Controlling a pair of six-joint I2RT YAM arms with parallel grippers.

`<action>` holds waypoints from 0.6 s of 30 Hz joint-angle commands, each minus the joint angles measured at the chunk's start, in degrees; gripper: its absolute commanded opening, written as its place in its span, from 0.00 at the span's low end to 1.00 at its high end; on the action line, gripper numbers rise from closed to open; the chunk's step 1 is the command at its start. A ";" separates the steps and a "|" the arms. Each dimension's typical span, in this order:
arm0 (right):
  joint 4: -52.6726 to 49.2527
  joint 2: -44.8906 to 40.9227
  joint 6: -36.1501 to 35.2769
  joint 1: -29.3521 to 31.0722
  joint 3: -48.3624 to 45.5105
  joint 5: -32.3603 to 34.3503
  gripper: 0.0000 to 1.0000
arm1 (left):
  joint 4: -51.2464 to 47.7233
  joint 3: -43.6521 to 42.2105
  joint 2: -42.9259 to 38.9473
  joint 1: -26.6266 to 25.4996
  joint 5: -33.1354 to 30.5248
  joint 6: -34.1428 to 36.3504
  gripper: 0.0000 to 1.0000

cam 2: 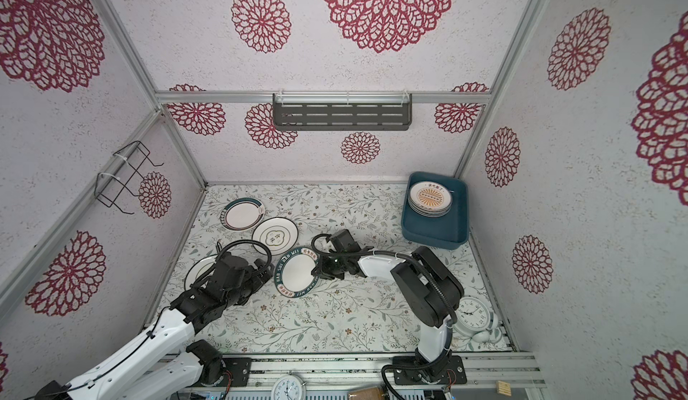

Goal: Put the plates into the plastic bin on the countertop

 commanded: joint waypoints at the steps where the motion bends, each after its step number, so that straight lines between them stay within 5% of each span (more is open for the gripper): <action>1: -0.46 -3.61 -0.05 -2.43 3.30 0.04 0.00 | 4.97 5.06 5.71 1.12 1.91 9.55 0.97; 12: 2.40 -6.47 6.13 -10.45 6.66 2.11 0.00 | 6.25 31.10 30.90 1.54 15.86 29.34 0.97; 18: 3.48 -9.55 9.00 -13.04 5.88 7.30 0.00 | -0.79 44.85 41.93 1.54 22.84 37.37 0.97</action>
